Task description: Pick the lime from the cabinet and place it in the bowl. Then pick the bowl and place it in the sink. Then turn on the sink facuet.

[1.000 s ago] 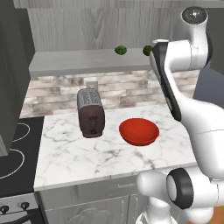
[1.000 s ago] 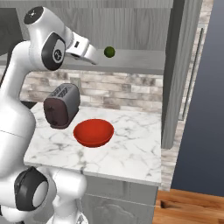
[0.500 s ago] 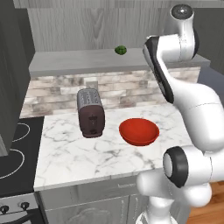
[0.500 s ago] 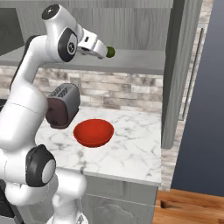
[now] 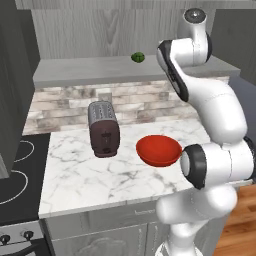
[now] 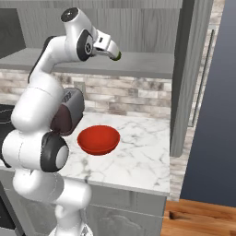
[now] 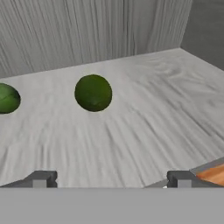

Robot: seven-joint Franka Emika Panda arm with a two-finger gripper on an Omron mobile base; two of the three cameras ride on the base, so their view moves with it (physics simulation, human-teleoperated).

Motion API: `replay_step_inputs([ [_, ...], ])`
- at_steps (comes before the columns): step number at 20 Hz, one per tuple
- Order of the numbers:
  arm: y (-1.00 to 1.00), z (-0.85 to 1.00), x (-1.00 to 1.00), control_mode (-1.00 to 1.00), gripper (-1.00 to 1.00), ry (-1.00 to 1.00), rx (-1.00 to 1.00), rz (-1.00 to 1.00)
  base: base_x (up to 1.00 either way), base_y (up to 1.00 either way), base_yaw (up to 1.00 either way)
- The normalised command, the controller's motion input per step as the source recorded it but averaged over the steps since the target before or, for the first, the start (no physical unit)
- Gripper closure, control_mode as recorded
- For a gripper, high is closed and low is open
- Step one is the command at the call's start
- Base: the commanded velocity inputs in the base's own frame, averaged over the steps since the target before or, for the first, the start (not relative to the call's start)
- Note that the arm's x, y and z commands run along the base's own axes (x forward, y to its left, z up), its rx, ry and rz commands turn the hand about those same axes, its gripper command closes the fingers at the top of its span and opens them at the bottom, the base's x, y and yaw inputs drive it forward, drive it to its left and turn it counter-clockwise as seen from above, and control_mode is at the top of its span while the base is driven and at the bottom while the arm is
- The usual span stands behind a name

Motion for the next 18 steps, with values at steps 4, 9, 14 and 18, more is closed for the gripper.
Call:
replay_step_inputs([
  [4,0.0,-0.12,0.53,-1.0,-1.0,0.05,0.0,0.02,0.0,0.0,0.0],
  [9,-0.02,-0.13,0.49,-1.0,-1.0,0.05,0.0,0.02,0.0,0.0,0.0],
  [14,-0.06,-0.1,0.46,-1.0,-1.0,0.05,0.0,0.02,0.0,0.0,0.0],
  [18,-0.13,-0.07,0.46,-1.0,-1.0,0.05,0.0,0.04,0.0,0.0,0.0],
])
